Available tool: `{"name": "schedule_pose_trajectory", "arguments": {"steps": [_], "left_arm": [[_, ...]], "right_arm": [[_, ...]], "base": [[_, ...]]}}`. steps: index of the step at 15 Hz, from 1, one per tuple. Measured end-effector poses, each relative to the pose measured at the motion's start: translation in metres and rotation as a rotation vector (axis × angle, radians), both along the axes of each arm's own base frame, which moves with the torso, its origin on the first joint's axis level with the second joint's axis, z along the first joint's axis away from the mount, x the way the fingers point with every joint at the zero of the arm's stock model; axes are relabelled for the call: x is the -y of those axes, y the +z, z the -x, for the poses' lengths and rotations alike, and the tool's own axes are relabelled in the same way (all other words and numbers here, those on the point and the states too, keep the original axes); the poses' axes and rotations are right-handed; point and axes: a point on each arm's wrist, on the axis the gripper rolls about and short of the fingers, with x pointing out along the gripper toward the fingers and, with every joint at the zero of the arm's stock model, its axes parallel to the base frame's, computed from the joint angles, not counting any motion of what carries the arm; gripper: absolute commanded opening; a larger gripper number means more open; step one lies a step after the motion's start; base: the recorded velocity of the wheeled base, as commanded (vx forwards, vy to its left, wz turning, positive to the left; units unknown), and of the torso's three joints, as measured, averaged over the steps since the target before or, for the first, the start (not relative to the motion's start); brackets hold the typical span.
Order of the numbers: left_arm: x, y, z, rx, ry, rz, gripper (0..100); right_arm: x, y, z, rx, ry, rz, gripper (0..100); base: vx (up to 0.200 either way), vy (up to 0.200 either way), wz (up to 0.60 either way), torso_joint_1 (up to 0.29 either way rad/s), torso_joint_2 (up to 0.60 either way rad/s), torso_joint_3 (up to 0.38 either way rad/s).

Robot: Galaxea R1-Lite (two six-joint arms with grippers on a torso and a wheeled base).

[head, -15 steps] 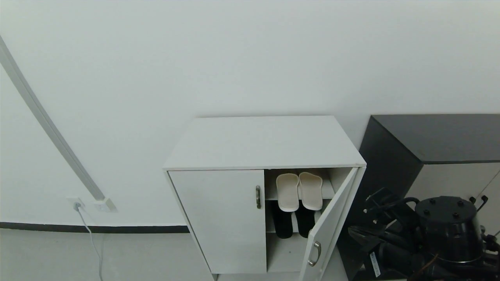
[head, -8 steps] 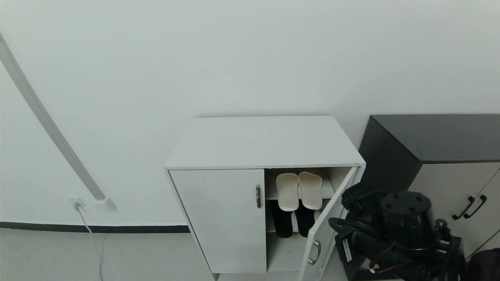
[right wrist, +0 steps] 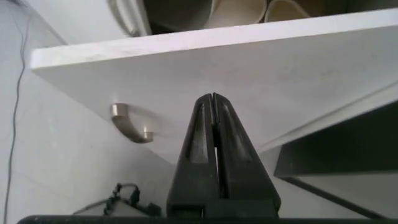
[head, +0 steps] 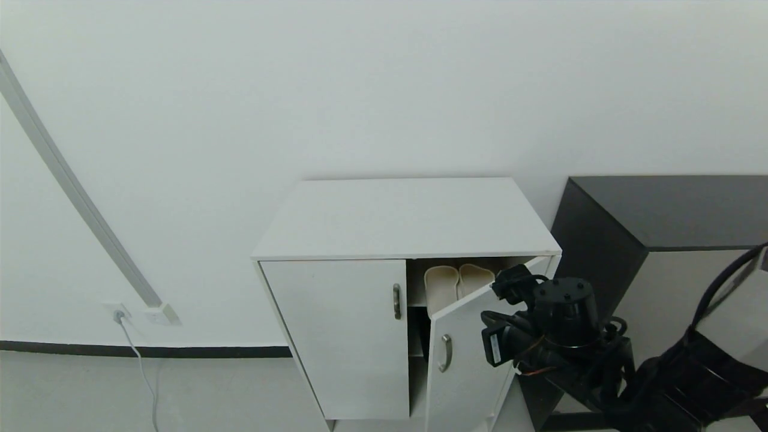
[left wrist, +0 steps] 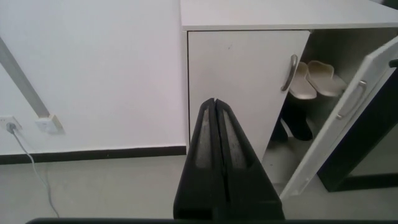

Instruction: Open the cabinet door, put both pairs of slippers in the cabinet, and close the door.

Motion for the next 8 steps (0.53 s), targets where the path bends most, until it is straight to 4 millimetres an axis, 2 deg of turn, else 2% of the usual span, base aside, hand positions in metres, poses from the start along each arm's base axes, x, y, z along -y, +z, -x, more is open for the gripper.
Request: {"name": "schedule_pose_trajectory", "arguments": {"steps": [3,8], "left_arm": [[0.000,0.000,0.000,0.000,0.000,0.000,0],[0.000,0.000,0.000,0.000,0.000,0.000,0]], "right_arm": [[-0.006,-0.010,-0.024,0.010,-0.032,-0.011,0],[-0.014,-0.020,-0.051,0.038,-0.058,-0.029,0]], "base": [[0.000,0.000,0.00,0.000,0.00,0.000],[0.000,0.000,0.00,0.000,0.00,0.000]]}}
